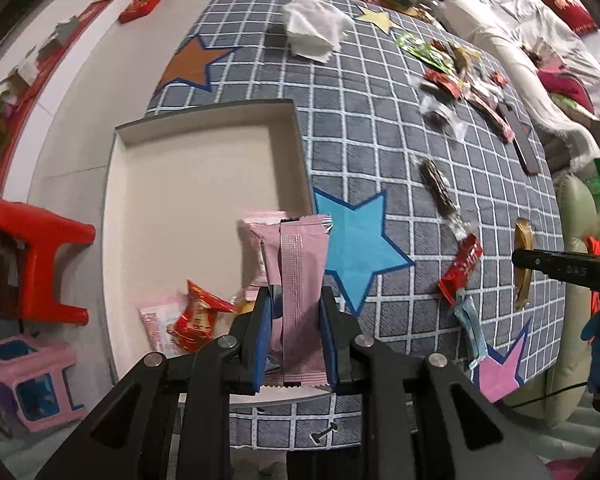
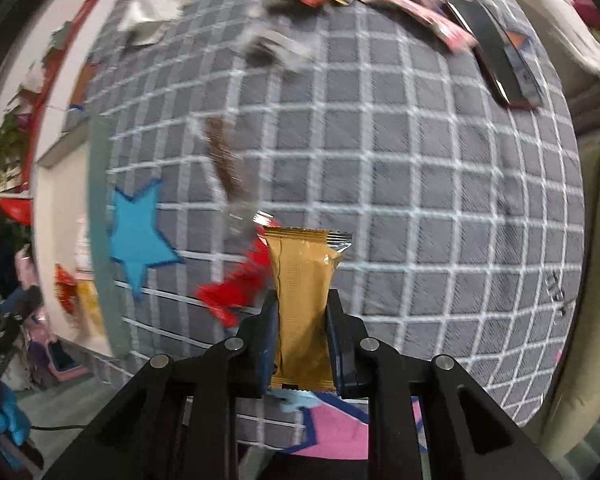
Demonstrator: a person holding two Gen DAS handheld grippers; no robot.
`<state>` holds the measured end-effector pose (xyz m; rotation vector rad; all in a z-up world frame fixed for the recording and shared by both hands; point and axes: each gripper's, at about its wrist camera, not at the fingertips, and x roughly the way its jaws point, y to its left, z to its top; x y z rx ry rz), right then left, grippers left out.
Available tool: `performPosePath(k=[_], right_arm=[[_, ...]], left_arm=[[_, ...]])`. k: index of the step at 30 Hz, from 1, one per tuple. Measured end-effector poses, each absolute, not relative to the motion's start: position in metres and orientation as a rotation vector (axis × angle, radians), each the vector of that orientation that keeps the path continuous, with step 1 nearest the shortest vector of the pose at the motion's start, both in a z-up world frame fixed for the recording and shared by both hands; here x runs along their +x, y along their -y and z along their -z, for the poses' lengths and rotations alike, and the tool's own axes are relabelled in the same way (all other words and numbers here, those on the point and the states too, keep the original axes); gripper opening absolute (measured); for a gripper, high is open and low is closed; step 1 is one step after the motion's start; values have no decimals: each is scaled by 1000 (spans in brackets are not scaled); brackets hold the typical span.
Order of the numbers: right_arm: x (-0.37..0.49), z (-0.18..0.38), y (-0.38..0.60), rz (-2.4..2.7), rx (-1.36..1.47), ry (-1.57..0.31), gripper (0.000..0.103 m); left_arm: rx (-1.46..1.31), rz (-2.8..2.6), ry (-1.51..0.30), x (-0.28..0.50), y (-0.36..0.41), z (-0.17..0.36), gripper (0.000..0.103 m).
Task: Organize snacks
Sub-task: 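Carry both bars into the cream box and open both tools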
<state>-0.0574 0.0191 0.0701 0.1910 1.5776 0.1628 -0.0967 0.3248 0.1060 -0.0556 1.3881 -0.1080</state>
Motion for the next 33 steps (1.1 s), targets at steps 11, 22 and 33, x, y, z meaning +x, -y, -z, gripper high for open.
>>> performPosePath(k=[11,22,33], right_arm=[[-27,-98,-126,-407,109,-1522,23],[-6,-92,-222,-535,44,-1547,23],[-1,-59,-257,-535,22,-1641,23]], left_arm=[[-96,42,-1365,-88,-368,-106,25],[-118,-3,-1405,-84,-398,-83,25],[-93,-16,-1460,-83,-406,-59,26]])
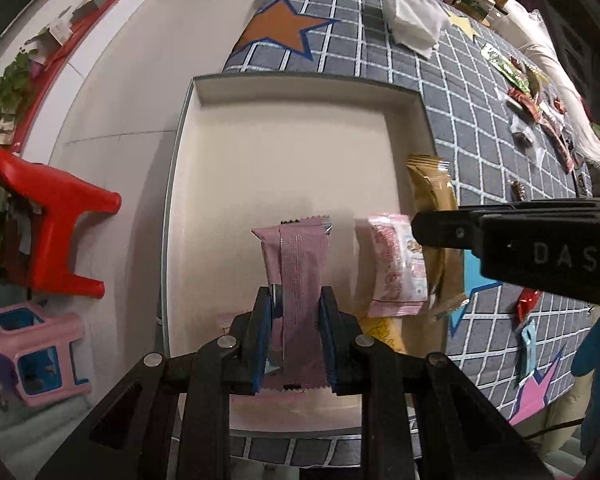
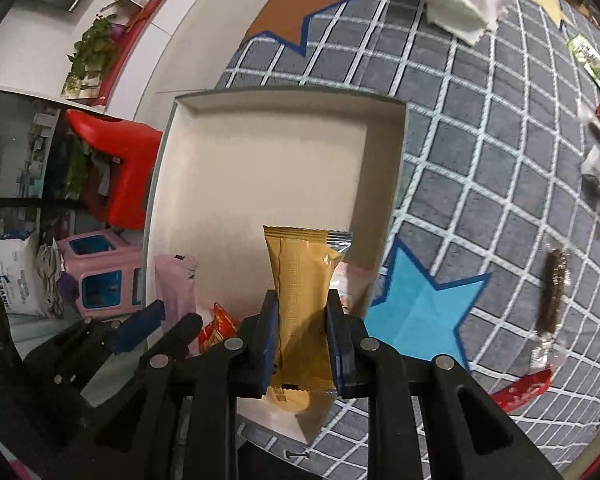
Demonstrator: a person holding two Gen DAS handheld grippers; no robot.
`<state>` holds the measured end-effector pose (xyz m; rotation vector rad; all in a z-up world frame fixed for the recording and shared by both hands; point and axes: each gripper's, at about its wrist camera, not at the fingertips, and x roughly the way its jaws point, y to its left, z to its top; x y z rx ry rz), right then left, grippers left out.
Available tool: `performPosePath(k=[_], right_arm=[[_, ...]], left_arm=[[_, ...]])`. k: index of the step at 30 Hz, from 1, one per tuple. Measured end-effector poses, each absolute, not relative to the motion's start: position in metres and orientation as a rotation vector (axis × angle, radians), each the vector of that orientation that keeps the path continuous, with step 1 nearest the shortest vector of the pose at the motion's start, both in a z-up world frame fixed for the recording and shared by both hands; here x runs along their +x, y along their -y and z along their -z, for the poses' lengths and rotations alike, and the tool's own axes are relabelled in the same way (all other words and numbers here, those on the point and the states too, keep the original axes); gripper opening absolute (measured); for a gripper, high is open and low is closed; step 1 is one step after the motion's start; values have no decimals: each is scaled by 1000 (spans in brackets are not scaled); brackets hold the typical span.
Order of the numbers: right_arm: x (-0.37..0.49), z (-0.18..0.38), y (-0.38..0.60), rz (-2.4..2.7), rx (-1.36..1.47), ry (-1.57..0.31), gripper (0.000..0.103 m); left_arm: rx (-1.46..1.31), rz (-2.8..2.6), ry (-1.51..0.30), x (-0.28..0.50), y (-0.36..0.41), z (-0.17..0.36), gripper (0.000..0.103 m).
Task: Organize snacks
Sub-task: 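Carry both bars into the cream box and open both tools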
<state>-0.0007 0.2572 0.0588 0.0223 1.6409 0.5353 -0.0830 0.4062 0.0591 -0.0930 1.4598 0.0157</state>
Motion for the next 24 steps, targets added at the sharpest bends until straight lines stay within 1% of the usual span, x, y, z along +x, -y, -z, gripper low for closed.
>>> performPosePath(k=[4,5,6,7,8,9,10,11,12,17,19,20,24], right_arm=[[-4,-53,-265,-543,0,-1668,23],[-5,-54,-266,-541,-4,-1674,24],[-6,-53,-267,-540,-7,-1682,24],[-6,-52,-267,-538,-5,-1688,24],[-6,-51,-268,-538,-4,-1695,27],[-5,-50,-267,-534,-7,-1699,41],[-5,-51,-265,-526,-9,-1696,55],[-5,-53,-263,-516,-11,-1686,75],[-5,-56,-260,-507,-16,-1675,76],[-4,-58,-240,-469,-19,-1685,76],[-4,-59,-230,-445,-23,-1688,89],[-5,-59,-221,-426,-26,-1684,103],[-6,-59,-187,-377,-10,-1700,103]], left_arm=[[-84,-19,-1475,-85,-409,-55,30],[-74,-20,-1476,-86,-408,-55,36],[-68,-22,-1476,-86,-408,-55,44],[-63,-24,-1472,-86,-407,-56,48],[-59,-27,-1467,-86,-406,-57,55],[-57,-29,-1462,-87,-406,-58,61],[-55,-31,-1458,-87,-405,-59,63],[-54,-30,-1455,-87,-404,-61,67],[-51,-28,-1452,-87,-402,-62,69],[-20,-16,-1446,-86,-392,-66,75],[-17,-8,-1445,-86,-388,-67,76],[-16,-1,-1447,-86,-386,-68,76],[5,31,-1450,-86,-373,-70,77]])
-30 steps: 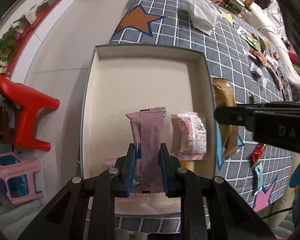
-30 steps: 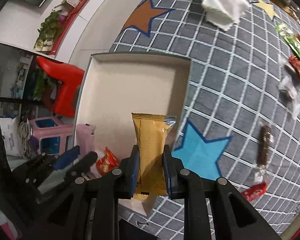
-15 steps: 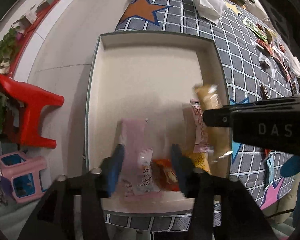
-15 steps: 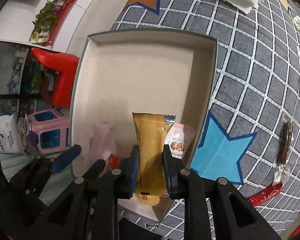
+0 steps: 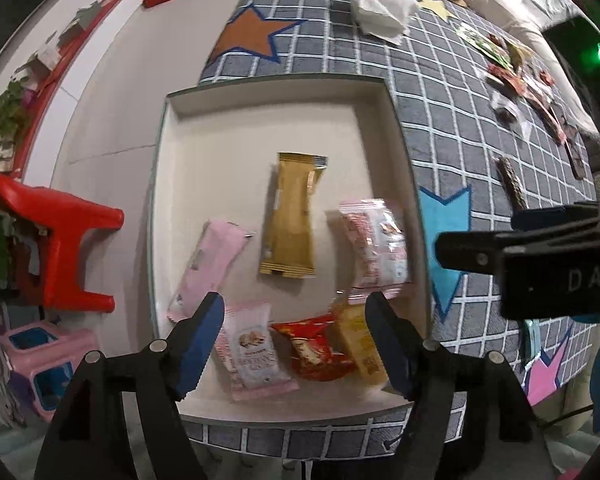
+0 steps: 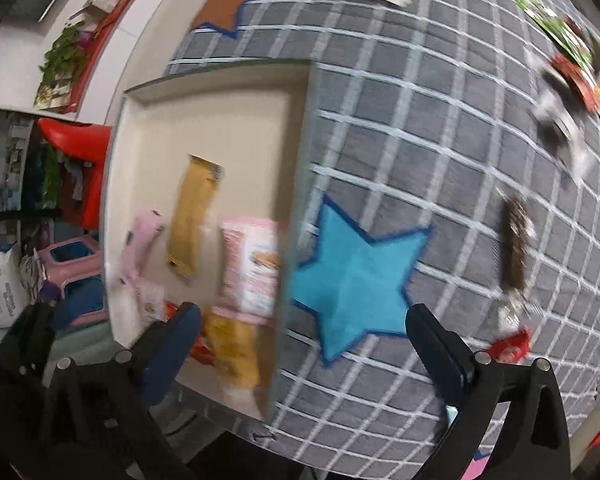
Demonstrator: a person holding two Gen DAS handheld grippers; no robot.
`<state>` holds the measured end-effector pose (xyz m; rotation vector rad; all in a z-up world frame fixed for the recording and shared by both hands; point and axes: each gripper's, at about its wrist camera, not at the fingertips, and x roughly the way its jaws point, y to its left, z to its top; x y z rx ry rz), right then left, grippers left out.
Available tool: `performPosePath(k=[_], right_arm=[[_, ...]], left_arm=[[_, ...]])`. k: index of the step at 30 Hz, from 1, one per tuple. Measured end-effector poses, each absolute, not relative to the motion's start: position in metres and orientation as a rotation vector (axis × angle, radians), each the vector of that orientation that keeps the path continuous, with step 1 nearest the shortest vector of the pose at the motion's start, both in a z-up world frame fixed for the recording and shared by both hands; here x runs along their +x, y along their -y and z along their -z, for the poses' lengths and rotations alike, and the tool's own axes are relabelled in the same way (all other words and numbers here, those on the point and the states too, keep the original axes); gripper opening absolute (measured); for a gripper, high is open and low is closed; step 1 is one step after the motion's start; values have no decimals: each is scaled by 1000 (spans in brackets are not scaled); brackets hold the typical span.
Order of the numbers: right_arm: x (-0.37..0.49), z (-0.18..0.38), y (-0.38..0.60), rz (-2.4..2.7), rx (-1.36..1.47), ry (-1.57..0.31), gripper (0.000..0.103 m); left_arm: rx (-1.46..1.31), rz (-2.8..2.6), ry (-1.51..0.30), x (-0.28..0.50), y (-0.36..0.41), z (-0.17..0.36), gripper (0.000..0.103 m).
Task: Organize snacks
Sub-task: 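Grasp red candy with left tool while right tool grasps light-blue bar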
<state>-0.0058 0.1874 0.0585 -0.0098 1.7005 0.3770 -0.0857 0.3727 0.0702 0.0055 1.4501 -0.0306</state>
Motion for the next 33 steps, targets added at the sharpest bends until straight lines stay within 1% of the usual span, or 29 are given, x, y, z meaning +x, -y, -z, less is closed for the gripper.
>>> performPosePath(k=[7,14,23,33], right_arm=[[-12,-48,-103,-210,52,-1744,103],[-33,-41,-34,-61,-13,-1764,103],[-70,-45,-8,-86,-93,-1734,103],[-77,-42,-9,-100,-120,-1726,103]], left_arm=[[58,104,-1458,-87,-341,-71,77],[114,183,-1468,-88,-303,-68,77],[174,234,-1461,-85,-270,-72,77],[207,242,-1469,-84,-254,-73,78]])
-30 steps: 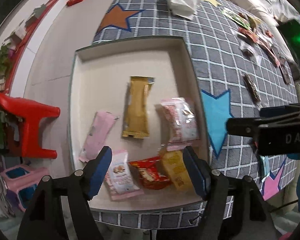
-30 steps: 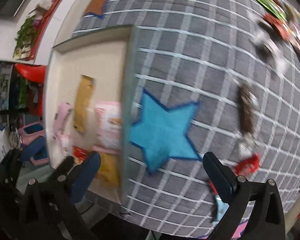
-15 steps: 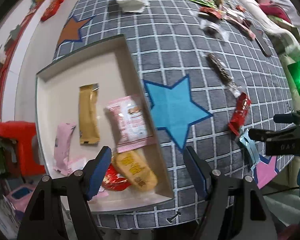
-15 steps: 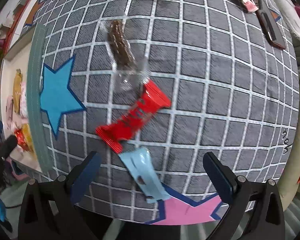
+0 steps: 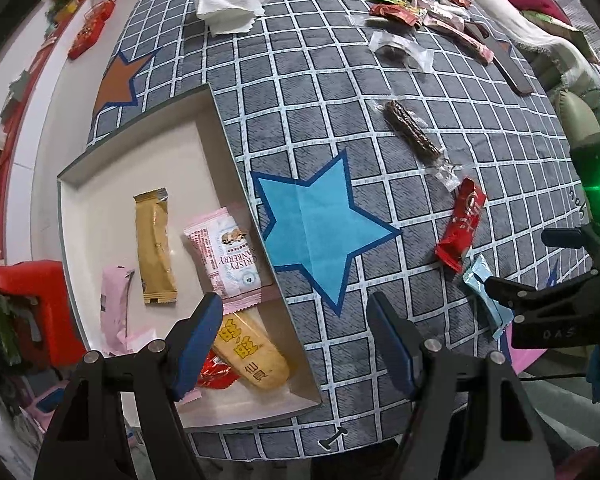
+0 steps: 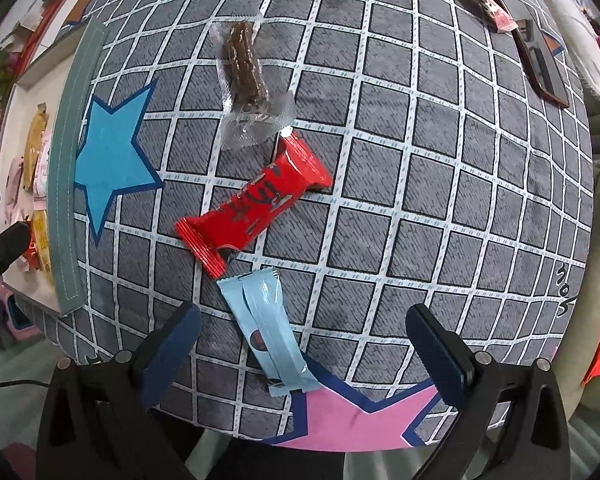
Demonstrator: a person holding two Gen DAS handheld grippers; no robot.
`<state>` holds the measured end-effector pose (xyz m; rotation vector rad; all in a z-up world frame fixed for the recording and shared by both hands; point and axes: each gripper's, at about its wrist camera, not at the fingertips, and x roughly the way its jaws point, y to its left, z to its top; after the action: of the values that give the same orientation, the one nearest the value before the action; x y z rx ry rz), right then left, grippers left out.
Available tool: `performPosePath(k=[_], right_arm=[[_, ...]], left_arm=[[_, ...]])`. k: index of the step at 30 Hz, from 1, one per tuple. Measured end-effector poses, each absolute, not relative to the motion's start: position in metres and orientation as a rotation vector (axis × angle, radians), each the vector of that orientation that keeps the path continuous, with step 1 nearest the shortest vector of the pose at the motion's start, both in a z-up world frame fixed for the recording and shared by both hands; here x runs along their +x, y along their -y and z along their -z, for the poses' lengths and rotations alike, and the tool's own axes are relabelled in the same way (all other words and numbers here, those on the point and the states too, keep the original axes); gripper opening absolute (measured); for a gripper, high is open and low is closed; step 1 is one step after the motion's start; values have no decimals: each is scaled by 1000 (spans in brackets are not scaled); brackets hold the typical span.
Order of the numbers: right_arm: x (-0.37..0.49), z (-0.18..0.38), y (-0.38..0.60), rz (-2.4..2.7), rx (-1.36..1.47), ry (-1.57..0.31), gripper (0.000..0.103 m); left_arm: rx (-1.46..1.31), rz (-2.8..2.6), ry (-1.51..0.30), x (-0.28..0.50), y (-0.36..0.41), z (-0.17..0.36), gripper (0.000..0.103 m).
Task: Organize snacks
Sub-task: 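Grasp red candy with left tool while right tool grasps light-blue bar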
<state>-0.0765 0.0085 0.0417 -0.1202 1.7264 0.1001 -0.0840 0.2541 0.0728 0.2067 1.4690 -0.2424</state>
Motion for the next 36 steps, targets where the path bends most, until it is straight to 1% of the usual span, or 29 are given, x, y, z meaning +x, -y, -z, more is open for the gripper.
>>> performPosePath(k=[9,20,27,36], right_arm=[[-85,-33,-14,-129,-168,-1733,103],[-118,15,-16,-102,-195,-1807,103],[-125,25,26,0,-108,-1801,103],[-148,33,88,103,14,-1814,103]], left_arm=[[223,240,-1477,-85,-249,-73,78],[273,259,-1502,-90,-236,-68,78],[308,316,-1509,-87,-205,-62,78],[363,424,-1521,-81,-139,-38,78]])
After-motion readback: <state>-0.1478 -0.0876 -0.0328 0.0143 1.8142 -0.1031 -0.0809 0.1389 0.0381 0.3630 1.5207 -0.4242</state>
